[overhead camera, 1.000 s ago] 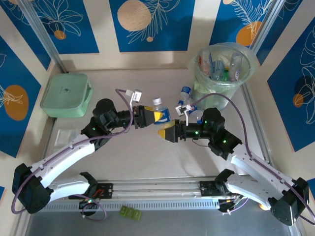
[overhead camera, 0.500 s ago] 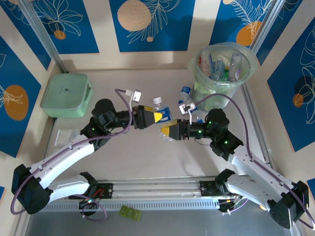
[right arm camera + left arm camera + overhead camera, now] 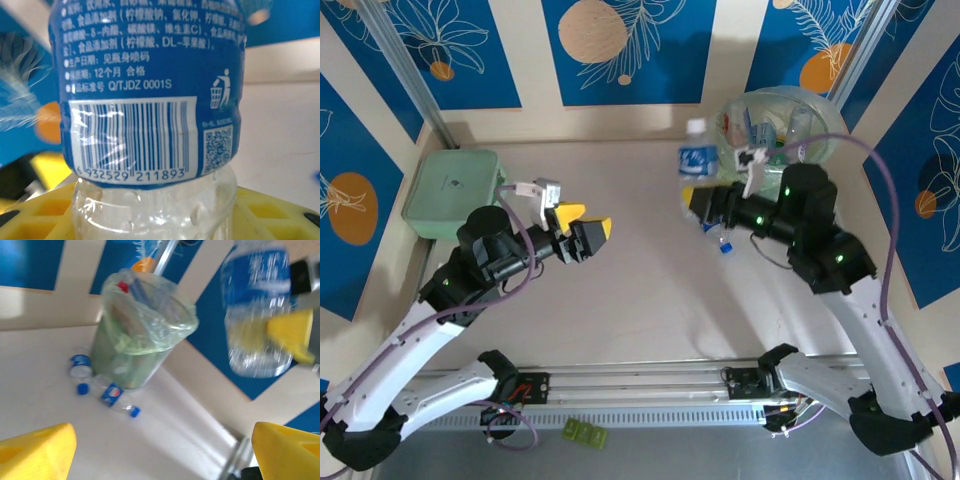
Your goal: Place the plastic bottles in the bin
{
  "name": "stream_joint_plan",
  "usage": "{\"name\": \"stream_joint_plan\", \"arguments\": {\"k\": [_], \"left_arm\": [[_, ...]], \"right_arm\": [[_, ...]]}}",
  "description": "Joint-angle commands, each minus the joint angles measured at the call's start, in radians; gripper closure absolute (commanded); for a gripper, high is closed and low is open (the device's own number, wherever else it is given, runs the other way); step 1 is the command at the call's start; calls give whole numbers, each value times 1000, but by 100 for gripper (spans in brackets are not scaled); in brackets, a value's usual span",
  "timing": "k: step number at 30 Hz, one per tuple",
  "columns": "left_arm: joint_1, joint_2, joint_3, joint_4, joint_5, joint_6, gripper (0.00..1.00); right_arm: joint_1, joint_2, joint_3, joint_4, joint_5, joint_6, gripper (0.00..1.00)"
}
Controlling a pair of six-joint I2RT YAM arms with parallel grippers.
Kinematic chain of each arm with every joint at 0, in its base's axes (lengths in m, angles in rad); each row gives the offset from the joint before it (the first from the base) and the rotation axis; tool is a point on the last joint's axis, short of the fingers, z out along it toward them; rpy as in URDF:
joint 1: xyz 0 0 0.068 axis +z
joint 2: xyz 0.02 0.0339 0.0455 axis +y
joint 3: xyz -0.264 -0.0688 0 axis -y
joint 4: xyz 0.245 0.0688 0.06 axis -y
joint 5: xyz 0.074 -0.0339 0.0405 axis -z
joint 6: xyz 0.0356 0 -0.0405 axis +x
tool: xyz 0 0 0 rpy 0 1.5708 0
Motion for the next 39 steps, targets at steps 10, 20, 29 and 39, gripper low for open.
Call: {"name": "stream_joint_plan", "arguments": {"k": [10,20,29,39], "left_arm": [[-5,110,-35,-55,-8,133,12],[-4,95,-62,-20,27,115,11],[-4,102,-62,-15,24,109,11],[-5,102,-62,-13,34,104,10]], "right_arm": [[-339,436,465,-317,345,-202,57],[-436,818,848,-513,341,-231,56],[-439,905,858,-579,381,-216,56],[-426,880,842,-573,420,-237,28]]}}
